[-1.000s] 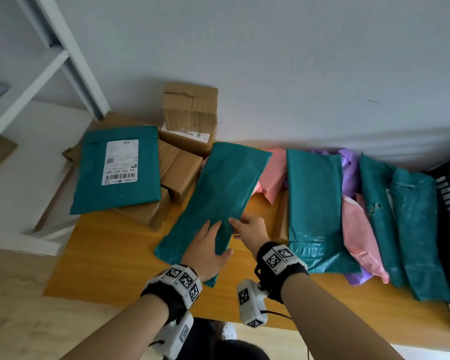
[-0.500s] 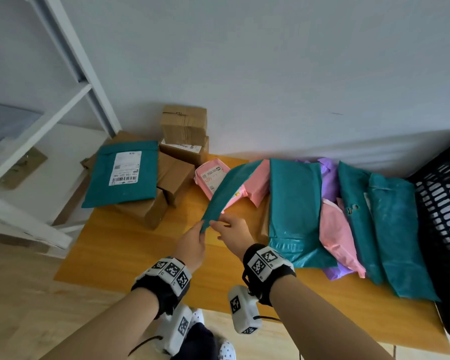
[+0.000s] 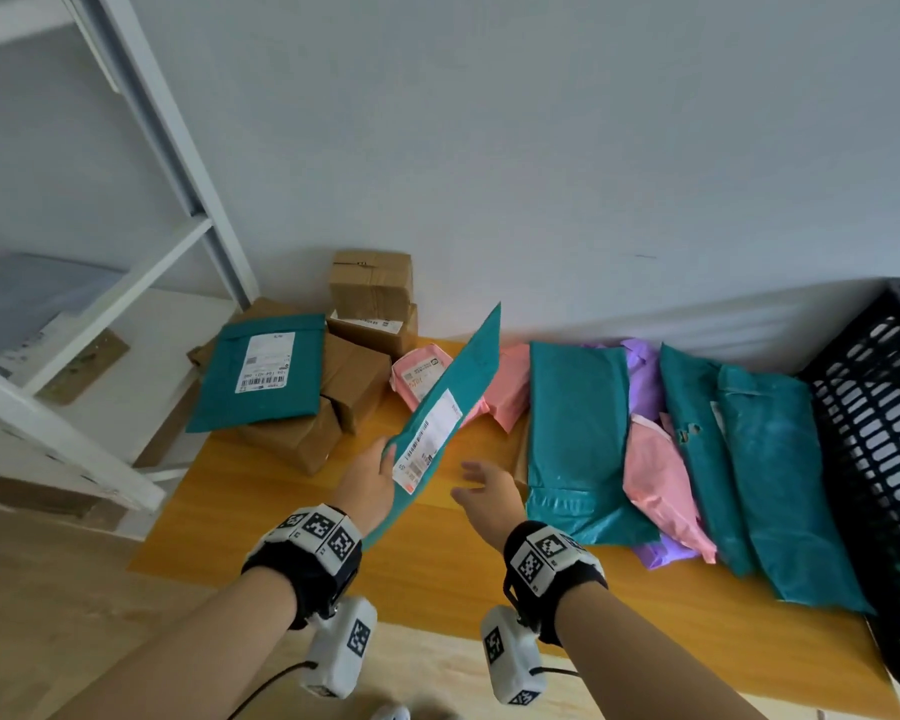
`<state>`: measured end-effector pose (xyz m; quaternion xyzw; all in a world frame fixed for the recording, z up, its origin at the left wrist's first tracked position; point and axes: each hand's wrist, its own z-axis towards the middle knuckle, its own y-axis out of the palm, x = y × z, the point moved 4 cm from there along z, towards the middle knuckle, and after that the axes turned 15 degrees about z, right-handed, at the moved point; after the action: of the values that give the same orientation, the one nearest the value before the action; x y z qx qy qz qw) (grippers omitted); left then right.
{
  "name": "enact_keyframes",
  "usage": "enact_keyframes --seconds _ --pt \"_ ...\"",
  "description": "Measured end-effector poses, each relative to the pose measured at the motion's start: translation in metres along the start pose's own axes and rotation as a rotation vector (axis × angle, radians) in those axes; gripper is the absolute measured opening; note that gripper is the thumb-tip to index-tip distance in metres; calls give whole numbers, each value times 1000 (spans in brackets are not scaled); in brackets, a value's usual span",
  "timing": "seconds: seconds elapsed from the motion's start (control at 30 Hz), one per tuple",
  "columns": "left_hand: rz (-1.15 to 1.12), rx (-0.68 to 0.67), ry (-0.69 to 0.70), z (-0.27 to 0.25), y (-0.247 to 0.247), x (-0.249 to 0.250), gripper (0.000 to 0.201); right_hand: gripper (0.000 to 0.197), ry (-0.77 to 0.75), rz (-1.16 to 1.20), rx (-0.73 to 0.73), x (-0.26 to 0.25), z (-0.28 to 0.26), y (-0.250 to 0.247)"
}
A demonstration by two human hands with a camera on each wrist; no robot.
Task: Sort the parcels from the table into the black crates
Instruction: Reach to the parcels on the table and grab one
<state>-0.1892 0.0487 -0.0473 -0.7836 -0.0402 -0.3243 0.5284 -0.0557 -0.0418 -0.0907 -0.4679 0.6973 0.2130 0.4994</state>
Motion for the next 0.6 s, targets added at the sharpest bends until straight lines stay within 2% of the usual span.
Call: enact_keyframes --seconds 0.07,0.2,0.3,0.37,0.43,0.47,0.53,0.6 --pt "46 -16 42 3 -4 4 33 52 -80 -24 93 -16 -1 -8" --pt "191 -60 151 10 -10 8 33 59 -443 -273 235 -63 -9 -14" --pt "328 -84 213 14 -11 8 33 58 -690 -642 227 -90 -16 -3" --pt "411 -77 260 16 -14 10 29 46 -818 -840 179 -96 -13 6" --pt "506 -28 335 19 -21 15 22 27 -728 -960 54 -101 -10 15" --pt "558 -7 368 20 -25 18 22 24 -650 -983 6 -101 -8 16" --pt "658 10 392 24 -32 21 25 26 -526 -1004 5 -104 -4 14" --pt "710 37 374 30 -41 22 26 27 -494 -1049 30 -111 -2 13"
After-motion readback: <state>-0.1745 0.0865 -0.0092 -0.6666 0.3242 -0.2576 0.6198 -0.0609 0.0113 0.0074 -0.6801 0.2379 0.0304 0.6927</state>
